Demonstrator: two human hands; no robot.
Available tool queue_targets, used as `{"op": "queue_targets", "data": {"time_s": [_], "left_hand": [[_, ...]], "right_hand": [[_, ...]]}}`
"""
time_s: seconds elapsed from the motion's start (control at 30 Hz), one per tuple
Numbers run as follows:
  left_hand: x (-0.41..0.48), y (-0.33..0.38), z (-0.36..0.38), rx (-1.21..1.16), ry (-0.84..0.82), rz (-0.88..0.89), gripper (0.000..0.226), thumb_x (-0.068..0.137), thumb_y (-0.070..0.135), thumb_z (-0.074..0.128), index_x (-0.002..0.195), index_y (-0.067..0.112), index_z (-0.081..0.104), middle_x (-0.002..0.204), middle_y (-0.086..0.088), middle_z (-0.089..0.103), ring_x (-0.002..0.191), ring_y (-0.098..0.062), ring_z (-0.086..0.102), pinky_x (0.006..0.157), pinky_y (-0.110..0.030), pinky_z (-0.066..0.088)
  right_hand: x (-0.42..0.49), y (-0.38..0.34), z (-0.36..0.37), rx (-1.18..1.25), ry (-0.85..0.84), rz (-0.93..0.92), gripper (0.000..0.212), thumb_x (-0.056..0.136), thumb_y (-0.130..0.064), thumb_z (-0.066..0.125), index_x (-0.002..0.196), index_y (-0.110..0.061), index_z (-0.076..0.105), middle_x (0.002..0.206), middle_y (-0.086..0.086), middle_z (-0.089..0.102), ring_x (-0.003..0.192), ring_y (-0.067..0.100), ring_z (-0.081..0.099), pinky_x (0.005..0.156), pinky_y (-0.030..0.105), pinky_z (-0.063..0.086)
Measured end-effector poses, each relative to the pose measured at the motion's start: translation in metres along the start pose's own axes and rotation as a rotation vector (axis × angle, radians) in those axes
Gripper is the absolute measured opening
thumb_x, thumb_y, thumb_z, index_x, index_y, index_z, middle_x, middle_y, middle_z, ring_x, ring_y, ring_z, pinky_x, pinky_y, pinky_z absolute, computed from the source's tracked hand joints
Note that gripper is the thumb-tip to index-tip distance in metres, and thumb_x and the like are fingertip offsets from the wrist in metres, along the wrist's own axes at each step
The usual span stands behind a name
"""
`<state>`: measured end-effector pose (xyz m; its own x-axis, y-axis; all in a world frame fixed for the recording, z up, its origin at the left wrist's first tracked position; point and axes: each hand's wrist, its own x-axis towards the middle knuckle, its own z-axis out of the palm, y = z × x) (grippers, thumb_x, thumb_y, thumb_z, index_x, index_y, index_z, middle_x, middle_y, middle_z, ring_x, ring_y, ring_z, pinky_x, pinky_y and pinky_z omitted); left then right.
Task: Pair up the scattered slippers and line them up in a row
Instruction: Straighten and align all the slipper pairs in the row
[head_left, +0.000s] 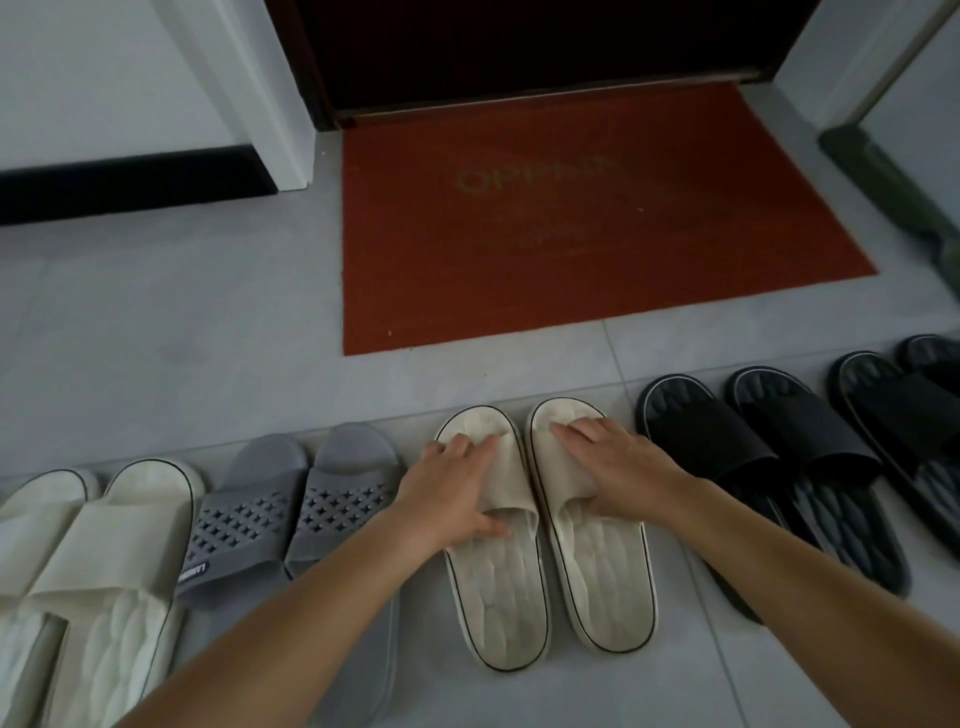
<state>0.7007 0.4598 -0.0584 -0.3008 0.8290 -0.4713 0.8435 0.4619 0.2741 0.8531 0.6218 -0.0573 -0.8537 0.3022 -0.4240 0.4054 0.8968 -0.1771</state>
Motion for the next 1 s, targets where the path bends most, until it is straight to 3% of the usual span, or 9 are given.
{"op": "queue_targets", "data": {"time_s": [0.43, 0.6, 0.7, 0.8, 0.93, 1.0], "left_hand": [[0.014, 0.007, -0.017, 0.091, -0.171, 0.060, 0.108, 0.061, 0.065, 0.073, 0.141, 0.015, 0.020, 0.132, -0.013, 0.042, 0.116, -0.037, 0.045, 0.086, -0.040, 0.038], [0.019, 0.008, -0.023, 0.094, -0.304, 0.050, 0.125, 0.058, 0.069, 0.073, 0.148, 0.016, 0.005, 0.145, -0.014, 0.029, 0.128, -0.039, 0.035, 0.100, -0.044, 0.037], [0.019, 0.020, -0.035, 0.109, -0.229, 0.139, 0.122, 0.057, 0.069, 0.072, 0.146, 0.015, 0.010, 0.141, -0.012, 0.034, 0.125, -0.035, 0.038, 0.096, -0.047, 0.040], [0.014, 0.043, -0.033, 0.009, -0.179, 0.264, 0.115, 0.064, 0.065, 0.071, 0.147, 0.015, 0.011, 0.148, -0.011, 0.025, 0.134, -0.034, 0.028, 0.105, -0.050, 0.033], [0.024, 0.080, -0.020, 0.061, -0.039, 0.414, 0.114, 0.066, 0.067, 0.067, 0.147, 0.007, 0.013, 0.151, -0.010, 0.019, 0.140, -0.029, 0.018, 0.114, -0.048, 0.017], [0.035, 0.099, -0.018, 0.060, 0.010, 0.441, 0.113, 0.069, 0.064, 0.067, 0.147, 0.004, 0.010, 0.151, -0.012, 0.017, 0.140, -0.029, 0.014, 0.115, -0.048, 0.014]], "right_hand": [[-0.002, -0.020, 0.003, 0.064, -0.004, 0.119, 0.099, 0.071, -0.052, 0.067, 0.148, -0.023, 0.012, 0.150, 0.000, 0.025, 0.139, 0.024, 0.023, 0.111, 0.041, 0.027], [-0.005, -0.025, -0.009, 0.024, -0.066, 0.129, 0.100, 0.073, -0.053, 0.065, 0.149, -0.017, 0.010, 0.153, 0.004, 0.022, 0.142, 0.024, 0.019, 0.114, 0.040, 0.023], [-0.015, -0.025, -0.019, -0.092, -0.116, 0.074, 0.102, 0.077, -0.057, 0.059, 0.150, -0.017, 0.002, 0.159, 0.005, 0.006, 0.146, 0.023, 0.006, 0.117, 0.039, 0.010], [-0.032, -0.020, -0.029, -0.111, -0.173, 0.086, 0.114, 0.070, -0.064, 0.063, 0.150, -0.019, -0.004, 0.160, 0.005, -0.004, 0.147, 0.025, 0.000, 0.118, 0.041, 0.004], [-0.053, 0.005, -0.027, -0.082, -0.079, 0.106, 0.115, 0.062, -0.077, 0.057, 0.149, -0.022, 0.005, 0.157, 0.001, 0.010, 0.145, 0.023, 0.011, 0.118, 0.040, 0.012], [-0.066, 0.032, -0.027, -0.070, -0.097, 0.136, 0.115, 0.061, -0.080, 0.051, 0.149, -0.022, 0.004, 0.158, 0.000, 0.006, 0.146, 0.022, 0.007, 0.118, 0.039, 0.010]]}}
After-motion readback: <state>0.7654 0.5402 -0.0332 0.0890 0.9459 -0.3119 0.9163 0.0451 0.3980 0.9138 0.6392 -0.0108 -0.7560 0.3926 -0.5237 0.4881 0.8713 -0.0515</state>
